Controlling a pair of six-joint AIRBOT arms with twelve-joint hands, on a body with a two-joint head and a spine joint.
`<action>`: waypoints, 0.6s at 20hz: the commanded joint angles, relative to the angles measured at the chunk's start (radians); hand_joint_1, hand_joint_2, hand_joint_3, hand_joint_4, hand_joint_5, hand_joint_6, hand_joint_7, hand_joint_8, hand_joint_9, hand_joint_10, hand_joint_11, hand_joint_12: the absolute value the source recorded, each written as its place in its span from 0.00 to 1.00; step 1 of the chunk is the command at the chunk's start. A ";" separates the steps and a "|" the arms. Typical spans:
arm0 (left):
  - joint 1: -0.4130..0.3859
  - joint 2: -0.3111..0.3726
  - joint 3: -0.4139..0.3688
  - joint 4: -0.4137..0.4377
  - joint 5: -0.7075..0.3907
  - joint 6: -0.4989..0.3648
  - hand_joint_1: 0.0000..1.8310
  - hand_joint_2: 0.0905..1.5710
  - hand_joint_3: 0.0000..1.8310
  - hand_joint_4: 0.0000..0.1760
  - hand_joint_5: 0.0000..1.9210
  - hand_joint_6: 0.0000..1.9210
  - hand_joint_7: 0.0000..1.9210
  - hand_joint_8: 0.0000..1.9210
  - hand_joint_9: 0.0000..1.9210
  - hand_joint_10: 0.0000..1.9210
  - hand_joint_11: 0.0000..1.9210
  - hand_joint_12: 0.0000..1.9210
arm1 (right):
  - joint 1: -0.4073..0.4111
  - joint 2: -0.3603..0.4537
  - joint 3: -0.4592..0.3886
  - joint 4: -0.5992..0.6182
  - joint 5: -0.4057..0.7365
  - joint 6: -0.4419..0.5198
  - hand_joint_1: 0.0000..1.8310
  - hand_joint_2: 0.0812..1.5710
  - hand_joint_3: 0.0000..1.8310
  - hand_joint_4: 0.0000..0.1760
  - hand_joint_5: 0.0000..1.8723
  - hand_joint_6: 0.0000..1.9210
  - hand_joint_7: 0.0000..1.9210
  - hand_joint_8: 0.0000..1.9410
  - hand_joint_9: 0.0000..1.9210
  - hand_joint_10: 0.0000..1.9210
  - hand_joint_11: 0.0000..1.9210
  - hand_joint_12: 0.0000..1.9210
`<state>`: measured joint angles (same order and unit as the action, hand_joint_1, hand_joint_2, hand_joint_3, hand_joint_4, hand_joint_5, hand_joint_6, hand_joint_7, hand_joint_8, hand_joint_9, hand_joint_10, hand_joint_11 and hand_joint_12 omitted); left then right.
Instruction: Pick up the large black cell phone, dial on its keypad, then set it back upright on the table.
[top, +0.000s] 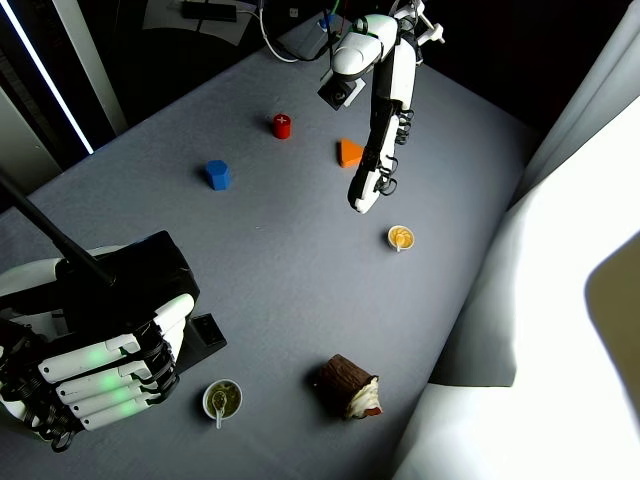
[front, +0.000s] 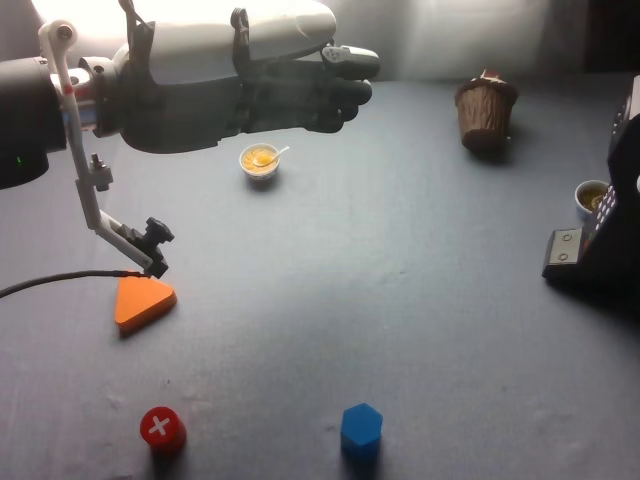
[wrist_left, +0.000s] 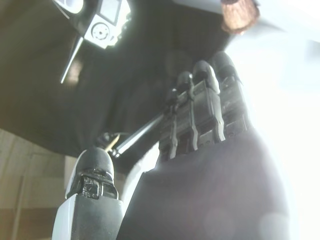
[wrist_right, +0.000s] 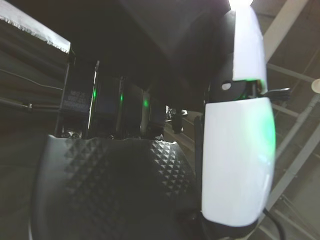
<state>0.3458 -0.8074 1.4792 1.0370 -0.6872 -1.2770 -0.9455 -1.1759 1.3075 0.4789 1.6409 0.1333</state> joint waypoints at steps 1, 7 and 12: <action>-0.021 0.003 -0.001 -0.067 -0.068 -0.005 0.00 0.73 0.00 0.00 0.07 0.00 0.11 0.00 0.10 0.00 0.00 0.21 | -0.001 0.012 0.005 0.000 0.123 0.017 0.81 0.68 0.00 0.00 0.47 0.50 0.51 0.43 0.50 0.54 0.47 0.79; -0.020 0.003 0.000 -0.069 -0.068 -0.004 0.00 0.74 0.00 0.00 0.07 0.00 0.11 0.00 0.10 0.00 0.00 0.19 | -0.001 0.012 0.005 0.000 0.123 0.012 0.81 0.71 0.00 0.00 0.43 0.55 0.45 0.53 0.44 0.63 0.42 0.85; -0.015 0.003 0.001 -0.076 -0.067 -0.001 0.00 0.74 0.00 0.00 0.07 0.00 0.11 0.00 0.09 0.00 0.00 0.17 | 0.000 0.015 0.004 0.000 0.123 0.011 0.75 0.76 0.00 0.00 0.34 0.70 0.39 0.65 0.42 0.74 0.34 0.71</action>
<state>0.3519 -0.8074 1.4803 1.0290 -0.6876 -1.2758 -0.9455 -1.1759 1.3075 0.4751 1.6405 0.1310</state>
